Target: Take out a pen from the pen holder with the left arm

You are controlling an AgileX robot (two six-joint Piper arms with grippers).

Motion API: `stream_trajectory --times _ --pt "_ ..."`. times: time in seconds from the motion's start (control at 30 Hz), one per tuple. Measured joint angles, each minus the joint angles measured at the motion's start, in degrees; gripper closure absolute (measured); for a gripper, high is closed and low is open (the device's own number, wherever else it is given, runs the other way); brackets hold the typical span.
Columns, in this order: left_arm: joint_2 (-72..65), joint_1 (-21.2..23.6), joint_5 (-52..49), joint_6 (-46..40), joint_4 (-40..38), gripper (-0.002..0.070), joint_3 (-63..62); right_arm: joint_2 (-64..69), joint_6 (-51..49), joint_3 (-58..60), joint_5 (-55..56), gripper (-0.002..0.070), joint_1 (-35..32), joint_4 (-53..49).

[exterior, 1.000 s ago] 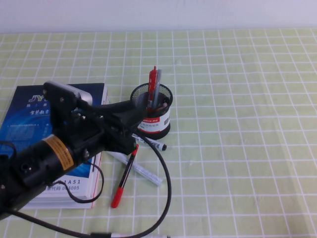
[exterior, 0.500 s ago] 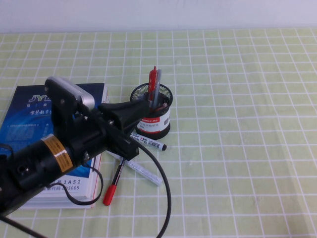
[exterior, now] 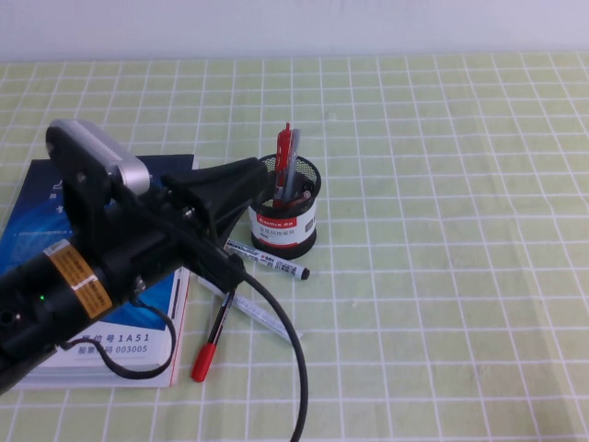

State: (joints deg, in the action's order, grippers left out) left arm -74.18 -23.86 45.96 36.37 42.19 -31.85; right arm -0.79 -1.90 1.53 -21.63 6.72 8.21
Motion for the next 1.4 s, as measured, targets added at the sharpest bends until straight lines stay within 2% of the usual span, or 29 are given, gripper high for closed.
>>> stream_trajectory --times 0.5,0.67,1.1,1.2,1.4 --pt "0.6 -0.1 -1.1 -0.6 -9.1 0.0675 0.0 0.0 0.0 0.0 0.0 0.0691 0.0 0.0" --pt "5.5 -0.1 -12.3 -0.7 -12.5 0.0675 0.0 0.0 0.0 0.0 0.0 0.0691 0.0 0.0" --pt "28.6 0.0 -46.7 -2.1 -13.1 0.0675 1.1 0.0 0.0 0.0 0.0 0.0691 0.0 0.0" --pt "35.4 1.8 -46.9 -2.3 -11.6 0.0675 4.8 0.0 0.0 0.0 0.0 0.0692 0.0 0.0" --pt "47.9 9.5 -46.0 -1.7 -11.4 0.0675 15.1 0.0 0.0 0.0 0.0 0.0691 0.0 0.0"
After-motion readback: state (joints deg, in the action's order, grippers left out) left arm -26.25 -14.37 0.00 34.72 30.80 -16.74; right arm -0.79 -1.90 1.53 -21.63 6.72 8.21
